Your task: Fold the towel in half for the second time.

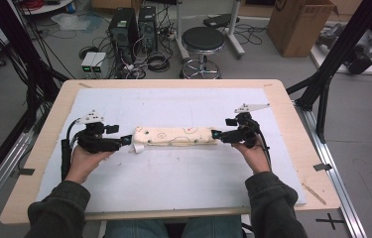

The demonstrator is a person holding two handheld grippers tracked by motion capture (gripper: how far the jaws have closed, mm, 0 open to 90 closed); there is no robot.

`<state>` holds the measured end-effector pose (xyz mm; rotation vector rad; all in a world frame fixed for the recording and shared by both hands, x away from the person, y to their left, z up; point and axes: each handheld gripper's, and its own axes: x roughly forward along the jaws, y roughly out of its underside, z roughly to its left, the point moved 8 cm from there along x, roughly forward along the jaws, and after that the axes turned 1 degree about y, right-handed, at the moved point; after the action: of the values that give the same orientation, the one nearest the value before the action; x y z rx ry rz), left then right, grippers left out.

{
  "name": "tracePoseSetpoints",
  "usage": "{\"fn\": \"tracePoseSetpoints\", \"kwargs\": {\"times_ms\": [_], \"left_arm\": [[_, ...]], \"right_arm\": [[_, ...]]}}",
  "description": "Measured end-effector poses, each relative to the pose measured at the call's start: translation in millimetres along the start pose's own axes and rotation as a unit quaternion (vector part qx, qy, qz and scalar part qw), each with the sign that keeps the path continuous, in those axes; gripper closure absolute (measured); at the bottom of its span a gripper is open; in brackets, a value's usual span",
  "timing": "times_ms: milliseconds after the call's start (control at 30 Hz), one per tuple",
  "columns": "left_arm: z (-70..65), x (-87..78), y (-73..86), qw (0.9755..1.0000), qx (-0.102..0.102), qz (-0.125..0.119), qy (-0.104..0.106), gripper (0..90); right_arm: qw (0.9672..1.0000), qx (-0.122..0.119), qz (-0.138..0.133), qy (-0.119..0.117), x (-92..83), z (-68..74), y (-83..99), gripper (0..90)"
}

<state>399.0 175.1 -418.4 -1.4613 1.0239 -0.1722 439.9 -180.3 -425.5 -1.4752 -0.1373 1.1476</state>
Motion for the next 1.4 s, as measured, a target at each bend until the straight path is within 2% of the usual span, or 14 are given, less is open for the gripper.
{"fn": "tracePoseSetpoints", "kwargs": {"times_ms": [567, 967, 1400], "left_arm": [[-4.4, -9.1, 3.7, 0.9999, 0.013, 0.001, -0.006, 22.4], [-4.9, -15.0, 15.5, 0.9999, 0.007, 0.001, -0.009, 22.1], [-10.2, -19.6, 22.2, 0.9999, 0.010, 0.001, -0.007, 20.8]], "right_arm": [[1.0000, 0.000, -0.003, 0.002, -6.7, 0.8, 8.2, 12.4], [1.0000, -0.004, -0.006, 0.004, -15.7, 2.2, 17.1, 12.4], [0.9999, -0.011, -0.011, 0.000, -20.9, 9.7, 24.6, 12.4]]}}
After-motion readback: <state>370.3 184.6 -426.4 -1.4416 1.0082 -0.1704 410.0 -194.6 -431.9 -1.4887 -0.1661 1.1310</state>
